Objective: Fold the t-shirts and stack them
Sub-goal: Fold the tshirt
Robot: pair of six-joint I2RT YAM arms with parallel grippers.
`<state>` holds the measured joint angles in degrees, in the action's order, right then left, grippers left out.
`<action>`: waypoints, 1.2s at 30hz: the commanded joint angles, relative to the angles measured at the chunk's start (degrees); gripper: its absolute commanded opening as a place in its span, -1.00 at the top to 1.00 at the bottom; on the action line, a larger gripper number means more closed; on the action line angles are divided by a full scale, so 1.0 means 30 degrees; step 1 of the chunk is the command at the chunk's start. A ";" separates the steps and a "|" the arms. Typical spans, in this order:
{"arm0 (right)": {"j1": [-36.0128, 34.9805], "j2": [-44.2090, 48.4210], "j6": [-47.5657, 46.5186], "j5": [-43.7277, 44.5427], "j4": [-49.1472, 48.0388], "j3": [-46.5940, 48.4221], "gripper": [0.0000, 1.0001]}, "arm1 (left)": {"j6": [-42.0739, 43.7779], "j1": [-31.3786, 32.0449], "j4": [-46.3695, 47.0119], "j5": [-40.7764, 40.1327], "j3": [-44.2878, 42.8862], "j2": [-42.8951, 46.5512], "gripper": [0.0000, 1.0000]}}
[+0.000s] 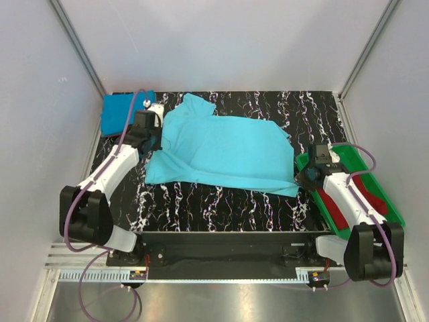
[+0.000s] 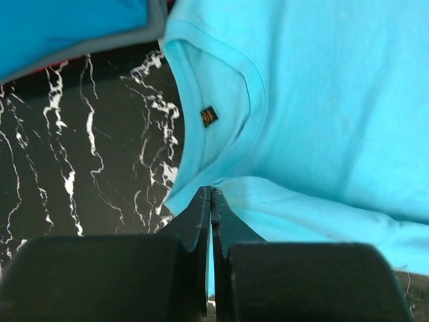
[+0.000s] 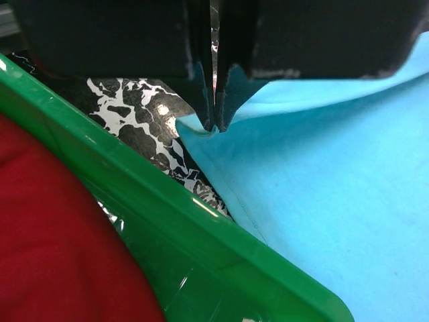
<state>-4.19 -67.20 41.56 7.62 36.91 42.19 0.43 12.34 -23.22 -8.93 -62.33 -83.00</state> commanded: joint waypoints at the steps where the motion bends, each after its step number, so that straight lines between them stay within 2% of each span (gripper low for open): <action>1: 0.0164 -0.0391 -0.0844 0.1357 -0.0612 0.0992 1.00 | 0.0239 -0.0421 0.1498 0.0837 -0.0905 -0.0223 1.00; 7: 0.0136 -0.1125 -0.1080 0.1647 -0.0934 0.1198 1.00 | 0.0736 -0.0626 0.2145 0.1803 -0.1138 -0.1392 1.00; 12: 0.0194 -0.0950 -0.1606 0.2588 -0.1255 0.1257 1.00 | 0.0766 -0.0948 0.2204 0.1307 -0.1519 -0.2215 1.00; 16: 0.0194 -0.0716 -0.2192 0.1801 -0.2570 0.1053 1.00 | 0.0737 -0.1095 0.2379 0.1422 -0.2221 -0.2829 1.00; 36: 0.0223 -0.4084 -0.3834 0.2412 -0.4069 0.2164 1.00 | 0.1206 -0.1417 0.2732 0.0720 -0.3570 -0.4852 1.00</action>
<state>-3.90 -78.89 31.51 12.49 26.96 45.80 3.09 8.99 -17.54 -5.43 -69.73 -97.12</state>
